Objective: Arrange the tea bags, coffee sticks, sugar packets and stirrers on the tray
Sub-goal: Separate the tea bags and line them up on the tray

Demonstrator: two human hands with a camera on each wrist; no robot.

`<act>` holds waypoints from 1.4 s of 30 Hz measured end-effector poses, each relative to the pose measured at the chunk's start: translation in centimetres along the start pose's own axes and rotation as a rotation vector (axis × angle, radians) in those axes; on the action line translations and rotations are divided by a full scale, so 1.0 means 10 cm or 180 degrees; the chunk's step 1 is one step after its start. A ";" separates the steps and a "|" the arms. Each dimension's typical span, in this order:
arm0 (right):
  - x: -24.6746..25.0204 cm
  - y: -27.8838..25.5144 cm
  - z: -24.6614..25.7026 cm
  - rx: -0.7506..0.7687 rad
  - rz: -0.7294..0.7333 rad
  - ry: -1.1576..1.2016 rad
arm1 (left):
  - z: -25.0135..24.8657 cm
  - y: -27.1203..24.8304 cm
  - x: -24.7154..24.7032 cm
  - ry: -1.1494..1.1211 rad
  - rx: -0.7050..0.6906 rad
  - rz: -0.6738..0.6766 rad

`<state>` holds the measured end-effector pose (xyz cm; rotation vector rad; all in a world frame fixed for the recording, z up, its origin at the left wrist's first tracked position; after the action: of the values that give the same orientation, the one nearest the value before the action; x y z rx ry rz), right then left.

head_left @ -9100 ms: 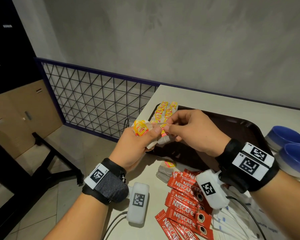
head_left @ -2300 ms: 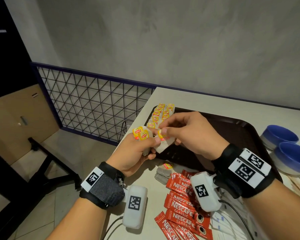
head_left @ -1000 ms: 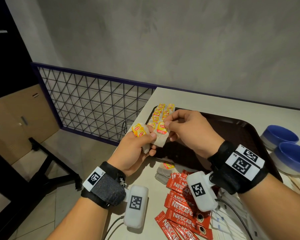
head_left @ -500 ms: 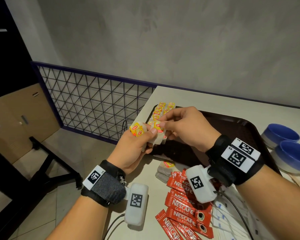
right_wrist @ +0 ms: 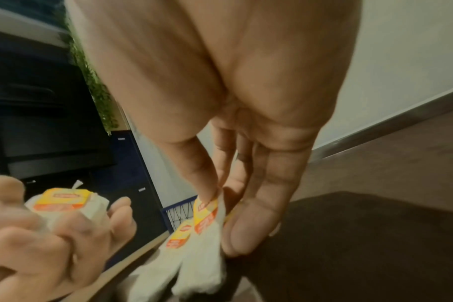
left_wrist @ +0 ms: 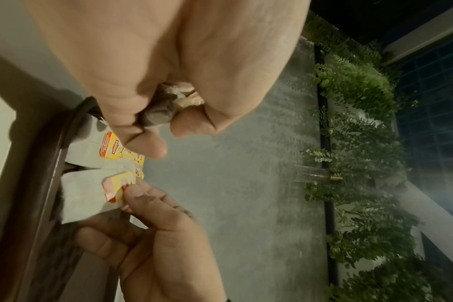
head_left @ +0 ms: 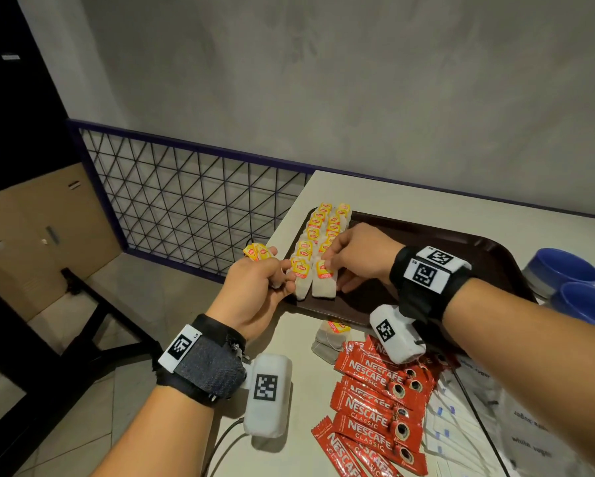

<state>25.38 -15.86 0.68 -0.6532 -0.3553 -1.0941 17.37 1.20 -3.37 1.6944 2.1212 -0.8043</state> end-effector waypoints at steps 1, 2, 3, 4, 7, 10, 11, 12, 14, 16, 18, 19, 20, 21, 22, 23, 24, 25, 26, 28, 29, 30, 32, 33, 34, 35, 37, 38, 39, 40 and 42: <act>0.00 0.03 0.00 -0.0009 -0.0039 -0.0081 | 0.00 0.00 0.00 0.0005 -0.0003 -0.0014; 0.01 0.07 0.00 -0.0019 -0.0079 -0.0124 | 0.00 0.00 0.00 0.0006 -0.0004 -0.0034; 0.01 0.10 0.01 -0.0036 -0.0124 -0.0117 | 0.00 0.00 0.00 -0.0001 -0.0009 -0.0044; 0.02 0.13 0.01 -0.0055 -0.0166 -0.0075 | 0.00 -0.01 0.00 -0.0016 -0.0013 -0.0037; 0.03 0.19 0.01 -0.0089 -0.0237 -0.0049 | -0.02 -0.04 -0.03 -0.0046 0.0010 0.0073; 0.01 0.20 -0.01 -0.0081 -0.0196 -0.0100 | -0.02 -0.05 -0.05 -0.0034 0.0002 0.0179; 0.01 0.20 -0.01 -0.0081 -0.0193 -0.0121 | -0.02 -0.06 -0.06 -0.0032 -0.0009 0.0204; 0.02 0.20 -0.02 -0.0078 -0.0215 -0.0149 | -0.01 -0.06 -0.06 -0.0029 -0.0010 0.0220; 0.03 0.19 -0.02 -0.0084 -0.0306 -0.0163 | 0.00 -0.05 -0.05 -0.0035 -0.0019 0.0272; 0.07 0.17 -0.02 -0.0085 -0.0427 -0.0078 | 0.00 -0.04 -0.04 -0.0057 -0.0032 0.0328; 0.12 0.13 0.00 -0.0030 -0.0560 -0.0043 | 0.00 -0.05 -0.04 -0.0081 0.0002 0.0384; 0.15 0.10 0.01 0.0023 -0.0627 -0.0028 | 0.00 -0.05 -0.04 -0.0106 0.0023 0.0433; 0.18 0.06 0.02 0.0095 -0.0696 0.0009 | 0.00 -0.05 -0.04 -0.0151 0.0042 0.0506; 0.20 0.01 0.03 0.0184 -0.0748 0.0062 | 0.00 -0.05 -0.04 -0.0195 0.0062 0.0600; 0.21 -0.05 0.05 0.0291 -0.0774 0.0129 | 0.00 -0.05 -0.04 -0.0230 0.0096 0.0714; 0.21 -0.12 0.07 0.0404 -0.0759 0.0208 | 0.01 -0.05 -0.04 -0.0247 0.0147 0.0843; 0.21 -0.20 0.09 0.0516 -0.0704 0.0293 | 0.01 -0.06 -0.04 -0.0226 0.0203 0.0981; 0.20 -0.28 0.11 0.0620 -0.0636 0.0364 | 0.01 -0.07 -0.04 -0.0162 0.0259 0.1108; 0.18 -0.37 0.13 0.0719 -0.0578 0.0425 | 0.02 -0.08 -0.04 -0.0071 0.0313 0.1234; 0.12 -0.53 0.14 0.0914 -0.0549 0.0431 | 0.01 -0.13 -0.06 0.0145 0.0407 0.1490; 0.09 -0.60 0.14 0.1011 -0.0571 0.0366 | 0.01 -0.16 -0.07 0.0266 0.0450 0.1627; 0.06 -0.67 0.13 0.1091 -0.0591 0.0306 | 0.01 -0.19 -0.08 0.0401 0.0491 0.1772; 0.01 -0.78 0.10 0.1154 -0.0564 0.0280 | 0.03 -0.25 -0.10 0.0642 0.0588 0.2038; -0.01 -0.82 0.07 0.1163 -0.0542 0.0248 | 0.04 -0.27 -0.11 0.0697 0.0646 0.2135; -0.02 -0.86 0.05 0.1164 -0.0526 0.0200 | 0.05 -0.28 -0.12 0.0717 0.0689 0.2207; -0.01 -0.89 0.04 0.1163 -0.0510 0.0168 | 0.06 -0.28 -0.12 0.0718 0.0711 0.2260; 0.00 -0.93 0.01 0.1169 -0.0517 0.0208 | 0.08 -0.25 -0.11 0.0701 0.0705 0.2317; 0.00 -0.93 0.01 0.1177 -0.0546 0.0271 | 0.08 -0.24 -0.11 0.0697 0.0690 0.2319; 0.01 -0.93 0.00 0.1180 -0.0571 0.0350 | 0.09 -0.23 -0.11 0.0696 0.0672 0.2295; 0.01 -0.93 0.00 0.1180 -0.0567 0.0419 | 0.10 -0.23 -0.10 0.0687 0.0651 0.2259; 0.00 -0.90 -0.01 0.1178 -0.0495 0.0465 | 0.11 -0.20 -0.09 0.0672 0.0596 0.2213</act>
<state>17.27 -18.61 3.43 -0.2188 -0.4733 -1.1778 15.54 -0.46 -3.25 2.4837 1.4067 -0.6337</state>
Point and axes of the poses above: each hand's wrist, its own y-axis towards the middle knuckle, its own x-axis out of the back of the hand, z = x × y, the point moved 1 cm from there along y, towards the middle knuckle, and after that the axes turned 2 degrees about z, right-handed, at the moved point
